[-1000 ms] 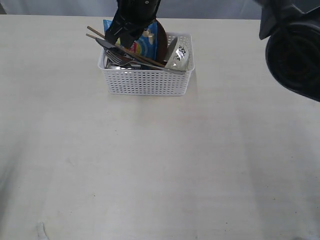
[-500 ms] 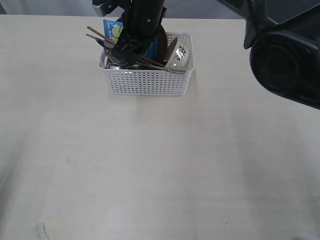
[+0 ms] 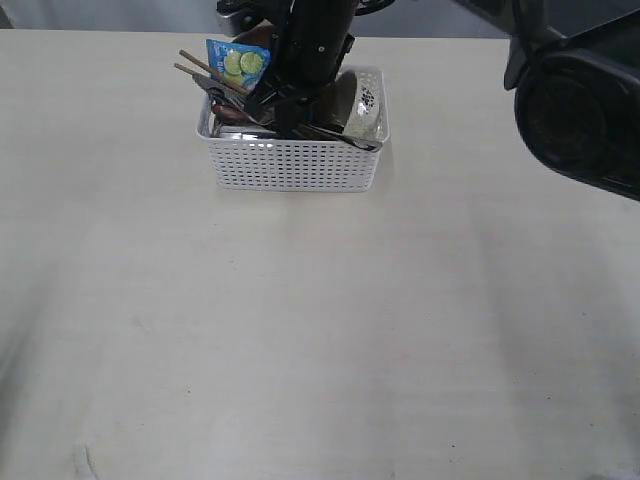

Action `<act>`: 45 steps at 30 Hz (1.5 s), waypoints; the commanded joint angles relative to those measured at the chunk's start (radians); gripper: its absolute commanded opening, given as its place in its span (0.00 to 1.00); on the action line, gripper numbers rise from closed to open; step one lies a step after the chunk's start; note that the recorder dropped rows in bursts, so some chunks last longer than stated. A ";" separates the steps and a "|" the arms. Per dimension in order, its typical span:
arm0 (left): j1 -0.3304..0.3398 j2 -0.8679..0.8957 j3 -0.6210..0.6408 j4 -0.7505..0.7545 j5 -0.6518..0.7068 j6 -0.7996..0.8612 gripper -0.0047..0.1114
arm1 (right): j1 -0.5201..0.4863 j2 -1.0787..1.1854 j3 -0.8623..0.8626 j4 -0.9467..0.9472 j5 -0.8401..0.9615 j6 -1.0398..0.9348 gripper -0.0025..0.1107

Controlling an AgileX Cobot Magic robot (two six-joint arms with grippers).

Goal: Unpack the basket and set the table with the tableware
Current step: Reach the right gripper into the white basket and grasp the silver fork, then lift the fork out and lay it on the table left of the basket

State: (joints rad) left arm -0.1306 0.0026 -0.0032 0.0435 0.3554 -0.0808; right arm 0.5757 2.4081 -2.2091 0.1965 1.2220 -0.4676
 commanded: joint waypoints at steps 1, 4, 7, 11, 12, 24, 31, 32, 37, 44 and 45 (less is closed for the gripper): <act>0.002 -0.003 0.003 0.009 -0.011 -0.004 0.04 | -0.005 -0.008 0.002 0.022 -0.001 -0.009 0.02; 0.002 -0.003 0.003 0.009 -0.011 -0.004 0.04 | -0.005 -0.031 0.000 0.083 -0.001 -0.030 0.02; 0.002 -0.003 0.003 0.009 -0.011 -0.004 0.04 | -0.005 -0.061 0.000 0.088 -0.001 -0.030 0.02; 0.002 -0.003 0.003 0.009 -0.011 -0.004 0.04 | -0.005 -0.114 0.000 0.086 -0.001 -0.014 0.02; 0.002 -0.003 0.003 0.009 -0.011 -0.004 0.04 | -0.005 -0.132 0.000 0.086 -0.001 -0.012 0.02; 0.002 -0.003 0.003 0.009 -0.011 -0.004 0.04 | 0.075 -0.252 0.002 0.105 -0.001 0.418 0.02; 0.002 -0.003 0.003 0.009 -0.011 -0.004 0.04 | 0.276 -0.222 0.006 0.006 -0.017 0.692 0.02; 0.002 -0.003 0.003 0.009 -0.011 -0.004 0.04 | 0.304 -0.215 0.011 -0.023 -0.054 0.747 0.02; 0.002 -0.003 0.003 0.009 -0.011 -0.004 0.04 | 0.378 -0.172 0.072 -0.087 -0.196 0.990 0.02; 0.002 -0.003 0.003 0.009 -0.011 -0.004 0.04 | 0.381 -0.089 0.177 -0.153 -0.272 1.213 0.02; 0.002 -0.003 0.003 0.009 -0.011 -0.004 0.04 | 0.381 -0.080 0.179 -0.178 -0.271 1.254 0.02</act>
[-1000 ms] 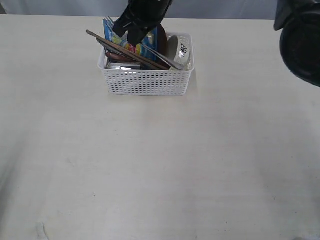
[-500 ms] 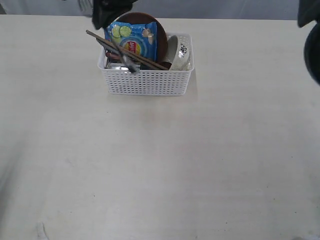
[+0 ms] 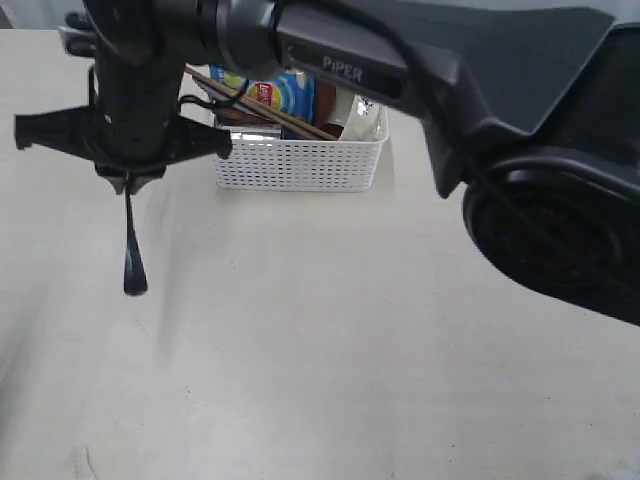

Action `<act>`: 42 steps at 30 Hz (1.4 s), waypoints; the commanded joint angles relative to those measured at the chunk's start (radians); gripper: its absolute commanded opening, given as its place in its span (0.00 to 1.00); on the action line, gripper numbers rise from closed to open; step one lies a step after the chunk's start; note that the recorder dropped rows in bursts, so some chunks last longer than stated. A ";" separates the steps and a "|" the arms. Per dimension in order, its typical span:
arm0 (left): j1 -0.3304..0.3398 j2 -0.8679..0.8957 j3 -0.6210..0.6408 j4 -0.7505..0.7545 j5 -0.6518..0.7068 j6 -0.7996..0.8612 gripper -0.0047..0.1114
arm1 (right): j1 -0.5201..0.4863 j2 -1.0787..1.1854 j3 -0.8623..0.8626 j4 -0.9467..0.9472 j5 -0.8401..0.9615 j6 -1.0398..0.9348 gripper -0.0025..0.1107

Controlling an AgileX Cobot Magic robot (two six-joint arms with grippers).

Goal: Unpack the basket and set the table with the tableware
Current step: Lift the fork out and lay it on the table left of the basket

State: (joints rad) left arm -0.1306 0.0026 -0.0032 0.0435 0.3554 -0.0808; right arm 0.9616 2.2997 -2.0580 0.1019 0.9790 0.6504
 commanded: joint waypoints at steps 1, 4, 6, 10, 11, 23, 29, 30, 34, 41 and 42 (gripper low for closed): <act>0.002 -0.003 0.003 0.009 -0.011 -0.004 0.04 | -0.005 0.036 0.028 -0.117 -0.028 0.175 0.02; 0.002 -0.003 0.003 0.009 -0.011 -0.004 0.04 | -0.005 0.052 0.028 -0.137 -0.030 0.226 0.02; 0.002 -0.003 0.003 0.009 -0.011 -0.004 0.04 | -0.007 0.058 0.028 -0.137 -0.030 0.244 0.02; 0.002 -0.003 0.003 0.009 -0.011 -0.004 0.04 | -0.010 0.083 0.035 -0.137 -0.026 0.280 0.02; 0.002 -0.003 0.003 0.009 -0.011 -0.004 0.04 | -0.010 0.090 0.035 -0.139 -0.026 0.280 0.02; 0.002 -0.003 0.003 0.009 -0.011 -0.004 0.04 | -0.014 0.125 0.035 -0.173 0.005 0.269 0.02; 0.002 -0.003 0.003 0.009 -0.011 -0.004 0.04 | -0.014 0.125 0.035 -0.168 -0.028 0.268 0.02; 0.002 -0.003 0.003 0.009 -0.011 -0.004 0.04 | -0.014 0.127 0.035 -0.168 -0.027 0.268 0.02; 0.002 -0.003 0.003 0.009 -0.011 -0.004 0.04 | -0.014 0.126 0.035 -0.168 -0.035 0.268 0.02; 0.002 -0.003 0.003 0.009 -0.011 -0.004 0.04 | -0.014 0.126 0.035 -0.168 -0.054 0.268 0.02; 0.002 -0.003 0.003 0.009 -0.011 -0.004 0.04 | -0.014 0.126 0.035 -0.168 -0.054 0.268 0.02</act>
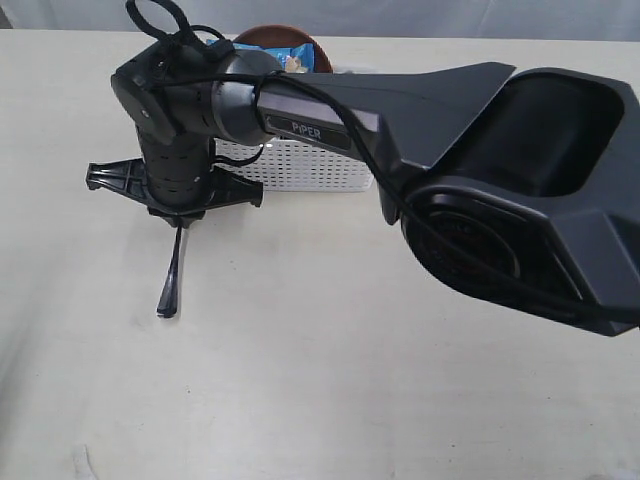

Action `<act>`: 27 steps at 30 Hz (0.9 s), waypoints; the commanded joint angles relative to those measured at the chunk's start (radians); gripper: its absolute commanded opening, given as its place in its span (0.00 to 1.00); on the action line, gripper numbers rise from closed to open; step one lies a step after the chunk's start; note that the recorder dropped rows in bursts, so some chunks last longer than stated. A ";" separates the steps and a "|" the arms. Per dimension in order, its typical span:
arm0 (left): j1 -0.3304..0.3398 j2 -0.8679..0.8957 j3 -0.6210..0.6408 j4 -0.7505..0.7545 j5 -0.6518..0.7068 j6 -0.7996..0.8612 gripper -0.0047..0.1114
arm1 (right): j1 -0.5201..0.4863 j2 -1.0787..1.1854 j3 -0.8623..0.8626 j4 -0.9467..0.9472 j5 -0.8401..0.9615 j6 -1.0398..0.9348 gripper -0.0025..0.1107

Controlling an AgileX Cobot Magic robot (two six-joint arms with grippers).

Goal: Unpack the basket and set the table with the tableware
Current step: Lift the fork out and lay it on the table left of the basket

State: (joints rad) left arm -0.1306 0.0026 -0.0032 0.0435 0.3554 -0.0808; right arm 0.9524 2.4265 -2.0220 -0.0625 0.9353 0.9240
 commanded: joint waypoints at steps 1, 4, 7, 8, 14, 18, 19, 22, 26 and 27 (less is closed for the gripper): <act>0.002 -0.003 0.003 0.009 -0.011 -0.004 0.04 | -0.005 -0.001 -0.001 -0.003 -0.011 -0.006 0.02; 0.002 -0.003 0.003 0.009 -0.011 -0.004 0.04 | -0.005 -0.001 -0.001 -0.006 -0.010 -0.011 0.02; 0.002 -0.003 0.003 0.009 -0.011 -0.004 0.04 | -0.005 0.011 -0.001 -0.008 -0.002 -0.013 0.02; 0.002 -0.003 0.003 0.009 -0.011 -0.004 0.04 | -0.005 0.015 -0.001 -0.006 0.006 -0.013 0.02; 0.002 -0.003 0.003 0.009 -0.011 -0.004 0.04 | -0.005 0.021 -0.001 -0.003 0.004 -0.013 0.02; 0.002 -0.003 0.003 0.009 -0.011 -0.004 0.04 | -0.005 0.021 -0.001 0.013 0.004 -0.013 0.05; 0.002 -0.003 0.003 0.009 -0.011 -0.004 0.04 | -0.005 0.021 -0.001 0.017 0.001 -0.013 0.08; 0.002 -0.003 0.003 0.009 -0.011 -0.004 0.04 | -0.005 0.021 -0.001 0.034 -0.013 -0.017 0.25; 0.002 -0.003 0.003 0.009 -0.011 -0.004 0.04 | -0.005 0.017 -0.003 0.036 -0.020 -0.029 0.45; 0.002 -0.003 0.003 0.009 -0.011 -0.004 0.04 | -0.005 0.015 -0.009 0.036 -0.014 -0.039 0.46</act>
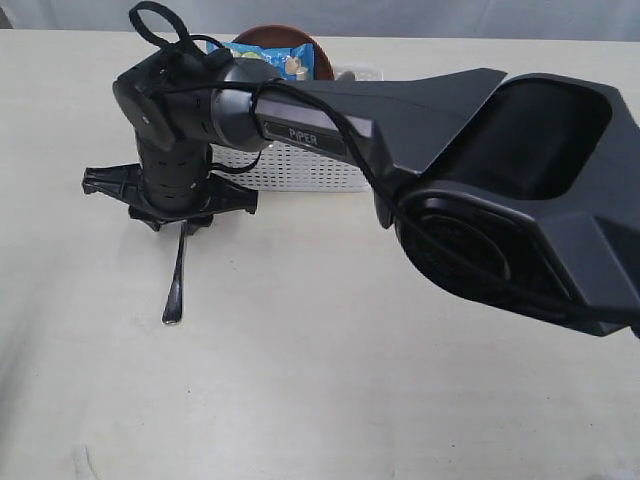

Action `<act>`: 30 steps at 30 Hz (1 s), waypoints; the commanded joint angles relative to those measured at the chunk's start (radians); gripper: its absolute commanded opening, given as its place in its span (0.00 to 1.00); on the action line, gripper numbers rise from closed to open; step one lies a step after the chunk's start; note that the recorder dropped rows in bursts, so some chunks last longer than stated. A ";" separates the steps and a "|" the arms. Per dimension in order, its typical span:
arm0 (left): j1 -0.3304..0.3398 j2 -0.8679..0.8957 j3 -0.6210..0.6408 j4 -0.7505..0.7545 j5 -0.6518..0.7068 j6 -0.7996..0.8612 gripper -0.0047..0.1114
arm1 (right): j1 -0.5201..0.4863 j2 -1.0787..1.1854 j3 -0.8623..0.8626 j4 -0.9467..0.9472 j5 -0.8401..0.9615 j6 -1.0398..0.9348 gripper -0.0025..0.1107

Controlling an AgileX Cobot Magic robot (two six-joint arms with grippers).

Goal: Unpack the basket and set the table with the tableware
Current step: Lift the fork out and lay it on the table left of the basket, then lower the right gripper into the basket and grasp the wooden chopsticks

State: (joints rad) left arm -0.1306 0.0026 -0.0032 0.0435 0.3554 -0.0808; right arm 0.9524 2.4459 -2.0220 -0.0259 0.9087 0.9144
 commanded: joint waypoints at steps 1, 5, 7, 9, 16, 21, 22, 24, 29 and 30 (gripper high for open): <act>0.002 -0.003 0.003 0.009 -0.011 -0.004 0.04 | -0.005 -0.010 -0.019 -0.001 0.020 -0.047 0.47; 0.002 -0.003 0.003 0.009 -0.011 -0.004 0.04 | -0.005 -0.053 -0.062 -0.005 0.047 -0.173 0.47; 0.002 -0.003 0.003 0.009 -0.011 -0.004 0.04 | -0.005 -0.092 -0.076 -0.005 0.058 -0.262 0.47; 0.002 -0.003 0.003 0.009 -0.011 -0.004 0.04 | -0.005 -0.138 -0.084 -0.005 0.075 -0.357 0.47; 0.002 -0.003 0.003 0.009 -0.011 -0.004 0.04 | -0.040 -0.320 -0.086 -0.042 0.126 -0.713 0.47; 0.002 -0.003 0.003 0.009 -0.011 -0.004 0.04 | -0.133 -0.369 -0.086 -0.063 0.133 -0.853 0.47; 0.002 -0.003 0.003 0.009 -0.011 -0.004 0.04 | -0.149 -0.369 -0.086 -0.063 0.137 -0.882 0.47; 0.002 -0.003 0.003 0.009 -0.011 -0.004 0.04 | -0.181 -0.357 -0.086 -0.058 0.147 -0.964 0.47; 0.002 -0.003 0.003 0.009 -0.011 -0.004 0.04 | -0.223 -0.300 -0.086 -0.014 0.140 -1.143 0.47; 0.002 -0.003 0.003 0.009 -0.011 -0.004 0.04 | -0.225 -0.285 -0.086 -0.014 0.136 -1.153 0.47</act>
State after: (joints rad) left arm -0.1306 0.0026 -0.0032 0.0435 0.3554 -0.0808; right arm 0.7383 2.1289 -2.1025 -0.0611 1.0498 -0.1667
